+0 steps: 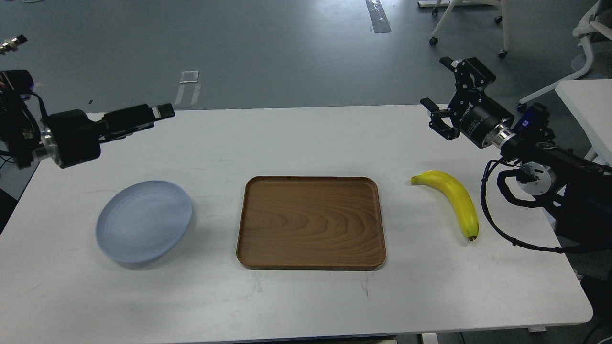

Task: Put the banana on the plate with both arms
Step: 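Move the left gripper down to the edge of the light blue plate, then grasp the plate rim with the left gripper and lift it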

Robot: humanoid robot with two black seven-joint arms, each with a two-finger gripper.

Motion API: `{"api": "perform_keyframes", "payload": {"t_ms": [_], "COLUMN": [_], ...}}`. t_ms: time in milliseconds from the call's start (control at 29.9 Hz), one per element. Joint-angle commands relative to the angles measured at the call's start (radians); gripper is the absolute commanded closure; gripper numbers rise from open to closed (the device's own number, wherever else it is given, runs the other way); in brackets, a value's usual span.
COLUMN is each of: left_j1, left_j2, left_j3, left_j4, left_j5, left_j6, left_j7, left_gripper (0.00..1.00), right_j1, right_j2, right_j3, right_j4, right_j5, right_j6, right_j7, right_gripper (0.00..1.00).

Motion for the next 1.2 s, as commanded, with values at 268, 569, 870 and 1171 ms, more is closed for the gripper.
{"api": "perform_keyframes", "payload": {"t_ms": [268, 569, 870, 1171], "left_j1": [0.065, 0.144, 0.157, 0.16], "left_j2": [0.015, -0.025, -0.054, -0.061], "left_j3": [0.211, 0.211, 0.211, 0.211], "left_j4": [0.246, 0.322, 0.355, 0.362], "left_j5": [0.211, 0.149, 0.123, 0.099], "left_j6": [0.207, 0.208, 0.208, 0.207], "left_j7": [0.0, 0.0, 0.0, 0.0], "left_gripper": [0.0, 0.02, 0.21, 0.99], "right_j1": [-0.002, -0.006, -0.006, -0.006], "right_j2": [0.0, -0.002, 0.0, 0.002], "right_j3": [0.002, 0.002, 0.002, 0.002], "right_j4": [0.002, 0.002, 0.002, 0.0], "right_j5": [0.0, 0.0, 0.0, 0.0], "right_j6": [0.0, 0.0, 0.0, 0.0], "right_j7": [0.0, 0.0, 0.0, 0.0], "right_gripper": [0.0, 0.0, 0.0, 0.0]}}
